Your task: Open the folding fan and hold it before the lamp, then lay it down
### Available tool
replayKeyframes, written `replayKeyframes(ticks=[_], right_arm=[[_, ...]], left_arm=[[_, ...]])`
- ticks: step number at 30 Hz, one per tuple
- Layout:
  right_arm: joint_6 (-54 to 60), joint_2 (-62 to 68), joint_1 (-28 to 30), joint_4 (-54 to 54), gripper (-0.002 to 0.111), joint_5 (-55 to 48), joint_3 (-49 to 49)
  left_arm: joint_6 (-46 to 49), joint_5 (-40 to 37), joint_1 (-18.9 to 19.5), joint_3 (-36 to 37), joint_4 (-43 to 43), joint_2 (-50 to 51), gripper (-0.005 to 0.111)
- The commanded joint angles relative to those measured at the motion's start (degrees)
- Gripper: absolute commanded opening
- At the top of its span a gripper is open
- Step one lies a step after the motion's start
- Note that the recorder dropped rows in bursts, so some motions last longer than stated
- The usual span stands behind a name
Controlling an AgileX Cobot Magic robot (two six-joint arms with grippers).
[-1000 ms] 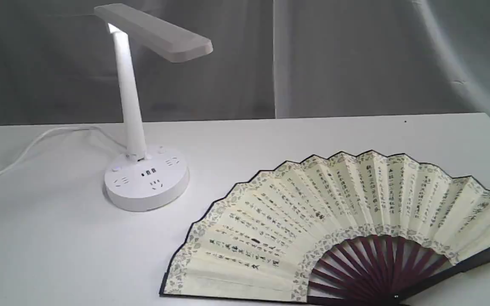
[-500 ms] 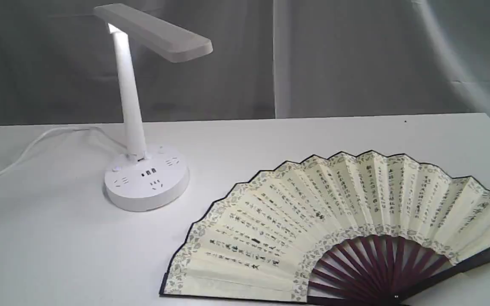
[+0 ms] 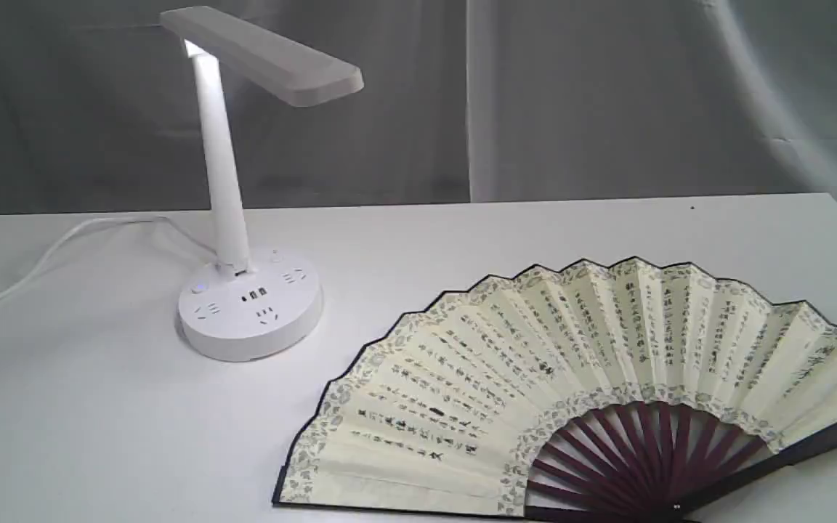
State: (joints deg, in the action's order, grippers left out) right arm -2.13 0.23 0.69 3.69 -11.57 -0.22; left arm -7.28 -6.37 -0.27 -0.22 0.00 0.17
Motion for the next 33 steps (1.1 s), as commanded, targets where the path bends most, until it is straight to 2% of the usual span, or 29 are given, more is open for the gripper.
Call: replayKeyframes(ticks=[1,33], right_arm=[[0.14,-0.23,-0.02,-0.38,0.000,0.39,0.22],[1.50,-0.23,-0.02,-2.45,0.000,0.39,0.22]], left_arm=[[0.22,0.11,-0.27,0.22,-0.73,-0.17,0.000],[0.21,0.11,-0.27,0.22,-0.73,-0.17,0.000]])
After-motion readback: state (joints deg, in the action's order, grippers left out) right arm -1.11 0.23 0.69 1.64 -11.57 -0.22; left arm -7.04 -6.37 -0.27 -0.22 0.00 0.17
